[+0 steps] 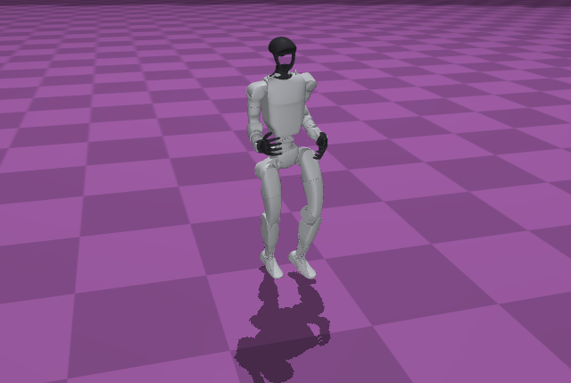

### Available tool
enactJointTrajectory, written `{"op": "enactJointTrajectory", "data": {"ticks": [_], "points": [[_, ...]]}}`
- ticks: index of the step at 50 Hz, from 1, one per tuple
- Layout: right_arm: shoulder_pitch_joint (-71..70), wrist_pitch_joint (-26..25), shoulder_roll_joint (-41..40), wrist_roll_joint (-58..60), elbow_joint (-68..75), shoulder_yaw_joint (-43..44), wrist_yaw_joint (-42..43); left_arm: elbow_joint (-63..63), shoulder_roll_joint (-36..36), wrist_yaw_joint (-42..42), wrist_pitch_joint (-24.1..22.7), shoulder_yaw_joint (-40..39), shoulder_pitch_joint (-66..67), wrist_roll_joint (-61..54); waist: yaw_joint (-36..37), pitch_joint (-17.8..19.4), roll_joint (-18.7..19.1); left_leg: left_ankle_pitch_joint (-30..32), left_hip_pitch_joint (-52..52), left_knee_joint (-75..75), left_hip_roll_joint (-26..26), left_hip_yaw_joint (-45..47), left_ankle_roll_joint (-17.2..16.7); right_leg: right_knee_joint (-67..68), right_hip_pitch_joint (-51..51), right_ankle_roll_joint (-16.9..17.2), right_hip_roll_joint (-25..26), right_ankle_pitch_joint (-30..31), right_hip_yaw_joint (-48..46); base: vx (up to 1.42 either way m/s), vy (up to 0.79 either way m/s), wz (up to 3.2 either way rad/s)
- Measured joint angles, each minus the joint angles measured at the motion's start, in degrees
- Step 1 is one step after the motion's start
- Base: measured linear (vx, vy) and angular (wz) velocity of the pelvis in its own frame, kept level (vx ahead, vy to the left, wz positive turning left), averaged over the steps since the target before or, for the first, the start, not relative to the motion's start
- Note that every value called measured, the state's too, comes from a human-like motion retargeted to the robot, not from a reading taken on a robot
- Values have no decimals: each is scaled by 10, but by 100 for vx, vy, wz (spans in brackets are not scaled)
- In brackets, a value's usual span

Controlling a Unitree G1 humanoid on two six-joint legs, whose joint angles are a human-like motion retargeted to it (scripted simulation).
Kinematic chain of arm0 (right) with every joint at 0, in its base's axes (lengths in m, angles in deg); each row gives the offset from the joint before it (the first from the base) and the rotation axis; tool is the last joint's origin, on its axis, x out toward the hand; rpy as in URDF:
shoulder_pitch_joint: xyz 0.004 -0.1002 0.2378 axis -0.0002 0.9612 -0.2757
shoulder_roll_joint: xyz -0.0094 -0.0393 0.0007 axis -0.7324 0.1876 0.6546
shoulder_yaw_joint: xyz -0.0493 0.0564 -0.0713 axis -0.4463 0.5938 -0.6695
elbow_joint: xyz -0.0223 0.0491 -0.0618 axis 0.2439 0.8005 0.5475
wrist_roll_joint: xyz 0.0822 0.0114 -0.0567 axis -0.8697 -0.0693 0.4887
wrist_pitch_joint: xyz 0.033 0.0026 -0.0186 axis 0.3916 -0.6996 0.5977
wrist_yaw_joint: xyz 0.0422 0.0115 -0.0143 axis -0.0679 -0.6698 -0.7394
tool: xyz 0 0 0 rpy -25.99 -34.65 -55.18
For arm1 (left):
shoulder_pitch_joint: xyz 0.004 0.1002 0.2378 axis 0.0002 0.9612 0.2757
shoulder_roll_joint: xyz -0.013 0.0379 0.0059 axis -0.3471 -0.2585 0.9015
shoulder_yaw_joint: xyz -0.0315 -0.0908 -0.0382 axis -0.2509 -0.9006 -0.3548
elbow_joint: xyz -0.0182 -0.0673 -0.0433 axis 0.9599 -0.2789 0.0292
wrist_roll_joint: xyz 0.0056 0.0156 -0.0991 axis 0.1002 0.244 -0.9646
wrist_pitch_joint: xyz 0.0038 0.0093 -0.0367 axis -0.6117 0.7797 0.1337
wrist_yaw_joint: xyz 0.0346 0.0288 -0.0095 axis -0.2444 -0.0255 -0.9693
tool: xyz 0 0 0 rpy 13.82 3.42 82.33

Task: Walk run

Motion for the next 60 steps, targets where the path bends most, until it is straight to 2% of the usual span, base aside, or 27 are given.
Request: {"op": "enactJointTrajectory", "data": {"ticks": [3, 5, 7, 8, 9, 11, 13, 15, 17, 22, 26, 28, 30, 31, 32, 33, 35, 38, 40, 42, 47, 50, 52, 55, 57, 58, 60], "points": [[4, 0, 20, -1, -15, 10, -6, 0, 11, -9, -4, 0, 17, 21, 55, 19, 4, -30, 3, -175, -18, -35, -31, -12, 61, 10, 27, 92, 26, 120, -26, -157], [13, 1, 28, 0, -20, 21, -9, 3, 11, -18, -6, 8, 13, 32, 77, 33, 2, -50, 12, -257, -45, -120, -82, -12, 103, 21, 33, 150, 32, 150, -25, -81], [29, 2, 30, 0, -17, 24, -11, 10, 7, -21, -7, 15, 1, 35, 78, 37, 1, -7, 17, -268, -48, -121, -50, 11, 132, 52, 37, 205, 26, 120, -24, -20], [39, 3, 32, -1, -13, 22, -12, 14, 5, -22, -6, 19, -6, 35, 80, 33, -5, -18, 19, -250, -60, -117, 0, 35, 137, 79, 29, 237, 20, 155, -21, -1], [57, 4, 33, -1, -5, 25, -19, 14, 0, -19, -10, 26, -12, 33, 80, 28, -11, -35, 24, -212, -63, -98, 21, 88, 130, 107, 30, 265, 17, 177, -17, 22], [102, 8, 34, -4, 29, 32, -51, 2, -7, -14, -22, 30, -34, 20, 66, 17, -31, -79, 34, -137, -90, -96, 27, 252, 81, 162, 14, 290, 5, 154, -15, 41], [136, 5, 37, -10, 84, 19, -91, -19, -8, -20, -29, 13, -74, 9, 63, 11, -34, -108, 53, -116, -92, -104, 23, 371, 24, 185, -8, 290, -6, 105, -20, -40], [172, -3, 38, -12, 133, -11, -115, -33, -13, -30, -28, 29, -108, 9, 70, 0, 4, -115, 96, -143, -47, -112, 24, 353, -14, 137, 18, 265, -47, 98, -26, -49], [211, -5, 50, -15, 165, -27, -132, -38, -19, -40, -23, 34, -135, 3, 64, 5, 26, -100, 135, -170, -31, -119, 21, 339, -57, 116, 28, 197, -56, 111, -42, -9], [267, 5, 53, -5, 194, -10, -154, -9, -43, -49, -18, 55, -166, -23, -26, 14, 61, -1, 230, -234, -15, -117, -12, 188, -152, 128, -9, 69, -102, 100, -40, 98], [274, 11, 26, 15, 173, 1, -139, 33, -76, -43, -10, 77, -168, -55, -81, 18, 55, 51, 294, -243, -32, -118, -25, 13, -196, 92, -18, -14, -109, 93, -46, 53], [264, 10, 0, 29, 153, -1, -109, 50, -99, -35, -3, 85, -169, -73, -79, 15, 53, 70, 325, -237, -29, -96, -38, -22, -204, 58, -23, -35, -145, 110, -51, -34], [248, 7, -30, 45, 129, 1, -71, 55, -118, -23, 4, 98, -172, -85, -87, 11, 57, 112, 343, -194, -30, -107, -56, -2, -209, -45, -32, 25, -201, 128, -51, 2], [239, 5, -42, 53, 120, -4, -54, 52, -124, -13, 7, 96, -171, -89, -91, 3, 56, 159, 339, -154, -35, -93, -74, 31, -202, -55, -38, -9, -197, 108, -36, 11], [230, 3, -54, 59, 113, -11, -35, 47, -128, 1, 10, 92, -169, -88, -94, -3, 54, 204, 329, -103, -33, -77, -91, 64, -200, -56, -29, -42, -153, 96, -45, -10], [219, -1, -67, 59, 111, -24, -13, 36, -129, 22, 12, 83, -166, -80, -94, -6, 52, 245, 307, -28, -17, -56, -105, 96, -206, -37, 10, -73, -30, 99, -62, -12], [176, -17, -93, 36, 121, 2, -15, 6, -111, 58, 9, 76, -163, -42, -70, -11, 51, 285, 227, 149, -4, -74, -111, 145, -189, -18, -51, -101, -124, 97, -62, -38], [130, -31, -90, -11, 105, -28, -38, -16, -68, 36, -12, 53, -131, -2, -63, -17, 14, 180, 146, 224, -44, -65, -62, 115, -133, -24, -31, -115, -66, 82, -42, -129], [110, -23, -79, -37, 89, -44, -35, -23, -43, 24, -20, 49, -98, 11, -66, -13, 2, 104, 104, 217, -32, -52, -10, 85, -96, -15, -28, -92, -58, 89, -44, -123], [93, -19, -66, -46, 73, -54, -38, -27, -21, 18, -21, 41, -66, 20, -47, -7, -9, 40, 69, 151, -17, -34, 13, 51, -60, 2, -30, -42, -57, 64, -35, -179], [67, -17, -22, -37, 38, -83, -68, -25, 0, 11, -23, 20, -18, 43, 19, 24, -5, 14, 58, -149, 22, 6, -32, 9, 9, 20, 25, 55, 31, 72, -35, -233], [56, -19, 9, -11, 35, -96, -81, -19, -6, 7, -25, 21, -9, 43, 55, 47, 0, -32, 50, -268, -3, -75, -54, 12, 51, 13, 51, 69, 96, 79, -22, -228], [47, -19, 24, 19, 52, -97, -86, -18, -16, 10, -22, 25, -9, 40, 66, 56, 5, -45, 43, -312, -11, -153, -107, 30, 76, 15, 60, 60, 129, 98, -16, -156], [46, -18, 34, 74, 104, -85, -98, -27, -29, 14, -12, 30, -21, 43, 39, 59, 39, -2, 39, -288, -6, -204, -134, 65, 107, 16, 96, 69, 123, 111, -8, -52], [55, -19, 36, 119, 165, -73, -96, -35, -27, 18, -10, 29, -31, 53, 35, 47, 41, 54, 35, -236, 2, -146, -69, 109, 111, 46, 99, 124, 127, 93, -1, -54], [63, -20, 35, 146, 200, -59, -94, -39, -27, 21, -13, 31, -33, 60, 22, 40, 40, 26, 41, -212, -1, -112, -34, 138, 106, 72, 99, 164, 104, 104, 5, -41], [62, -20, 27, 224, 293, -25, -78, -53, -22, 22, -20, 11, -50, 70, 22, 33, 30, -21, 27, -155, -3, -158, -39, 235, 67, 150, 88, 227, 113, 96, -2, -130]]}}
